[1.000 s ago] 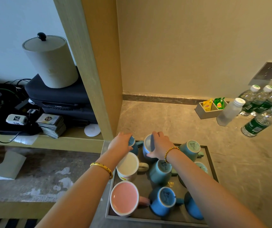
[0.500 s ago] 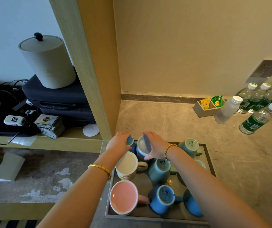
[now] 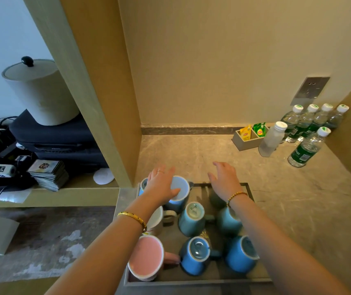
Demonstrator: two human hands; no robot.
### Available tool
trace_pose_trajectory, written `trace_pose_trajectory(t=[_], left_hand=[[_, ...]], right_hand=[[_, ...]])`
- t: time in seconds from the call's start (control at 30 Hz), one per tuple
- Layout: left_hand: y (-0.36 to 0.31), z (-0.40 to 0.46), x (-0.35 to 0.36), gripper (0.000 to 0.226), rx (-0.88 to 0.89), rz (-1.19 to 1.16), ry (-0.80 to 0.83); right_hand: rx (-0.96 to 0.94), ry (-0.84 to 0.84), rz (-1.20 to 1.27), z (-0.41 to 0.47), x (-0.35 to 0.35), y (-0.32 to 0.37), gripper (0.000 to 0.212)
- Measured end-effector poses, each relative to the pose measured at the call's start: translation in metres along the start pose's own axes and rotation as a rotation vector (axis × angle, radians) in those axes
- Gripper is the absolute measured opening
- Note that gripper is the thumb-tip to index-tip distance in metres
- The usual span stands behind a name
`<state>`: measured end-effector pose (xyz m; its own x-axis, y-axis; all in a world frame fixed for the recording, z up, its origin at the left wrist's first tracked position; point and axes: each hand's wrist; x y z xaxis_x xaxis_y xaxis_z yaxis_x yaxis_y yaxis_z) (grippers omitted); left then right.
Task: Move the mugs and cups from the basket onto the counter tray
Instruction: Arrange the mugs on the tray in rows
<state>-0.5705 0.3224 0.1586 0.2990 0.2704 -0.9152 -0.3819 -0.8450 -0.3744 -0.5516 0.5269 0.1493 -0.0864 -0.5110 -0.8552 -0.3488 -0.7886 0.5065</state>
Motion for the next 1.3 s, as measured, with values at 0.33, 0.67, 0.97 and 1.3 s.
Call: trace_pose_trajectory(t=[0.33,0.67,0.97,1.3], left_hand=[[-0.014,0.014,0.014,0.071,0.076,0.104,0.170],[-0.011,0.010,0.017,0.075,0.055,-0.019,0.111],[-0.012,0.008,0.019,0.078,0.031,-0.056,0.080],[-0.013,0.006,0.022,0.076,0.015,-0.058,0.069]], right_hand=[[0.155,0.271,-0.292,-0.001,-0.010,-0.039,0.071],[-0.049,0.340,-0.160,-0.002,-0.011,-0.030,0.062],[-0.163,0.384,-0.247,0.000,0.003,-0.002,0.065],[-0.175,0.383,-0.199,0.002,0.016,0.005,0.061]])
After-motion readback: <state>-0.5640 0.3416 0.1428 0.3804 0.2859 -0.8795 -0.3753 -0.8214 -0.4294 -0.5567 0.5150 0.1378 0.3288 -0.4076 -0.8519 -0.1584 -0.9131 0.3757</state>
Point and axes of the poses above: each hand's wrist, its own z-axis towards the middle knuckle, its own x-axis out of the palm, y = z × x, and after that the axes turned 8 degrees about x, right-handed
